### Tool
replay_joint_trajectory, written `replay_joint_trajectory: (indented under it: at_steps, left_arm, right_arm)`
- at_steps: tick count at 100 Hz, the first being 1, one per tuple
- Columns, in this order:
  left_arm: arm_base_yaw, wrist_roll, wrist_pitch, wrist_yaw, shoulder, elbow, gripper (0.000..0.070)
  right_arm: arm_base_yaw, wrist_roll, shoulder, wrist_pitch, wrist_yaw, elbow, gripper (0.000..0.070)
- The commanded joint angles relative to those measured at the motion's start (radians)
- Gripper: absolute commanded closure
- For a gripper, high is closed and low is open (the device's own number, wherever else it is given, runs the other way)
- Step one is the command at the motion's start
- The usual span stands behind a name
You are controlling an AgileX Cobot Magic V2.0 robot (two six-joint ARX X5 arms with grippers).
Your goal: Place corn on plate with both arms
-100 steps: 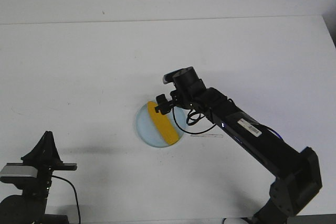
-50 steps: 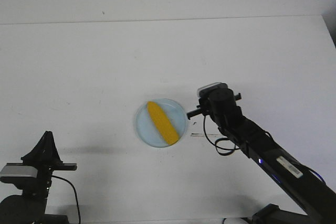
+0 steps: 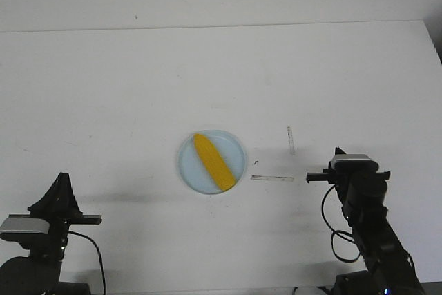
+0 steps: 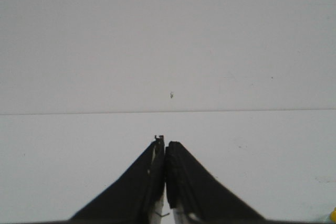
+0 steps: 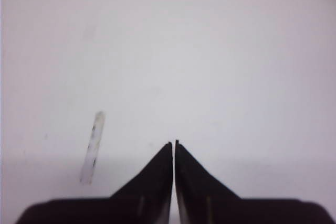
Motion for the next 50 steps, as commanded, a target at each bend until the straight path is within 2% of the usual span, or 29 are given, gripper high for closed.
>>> replay_joint_trajectory:
  at_steps: [1,30,50]
  left_arm:
    - [0.001,0.009,0.011,-0.003,-0.004,0.006,0.0699]
    - [0.001,0.009,0.011,-0.003,-0.004,0.006,0.0699]
    - [0.001,0.009,0.011,-0.003,-0.004,0.006,0.0699]
  right_arm:
    - [-0.003,-0.008,-0.084,0.008,-0.002,-0.004,0.0690]
    - [-0.003,-0.008,-0.414,-0.006,-0.002,-0.003,0.0690]
    - [-0.003,-0.008,-0.557,-0.007,-0.002,-0.003,0.0691]
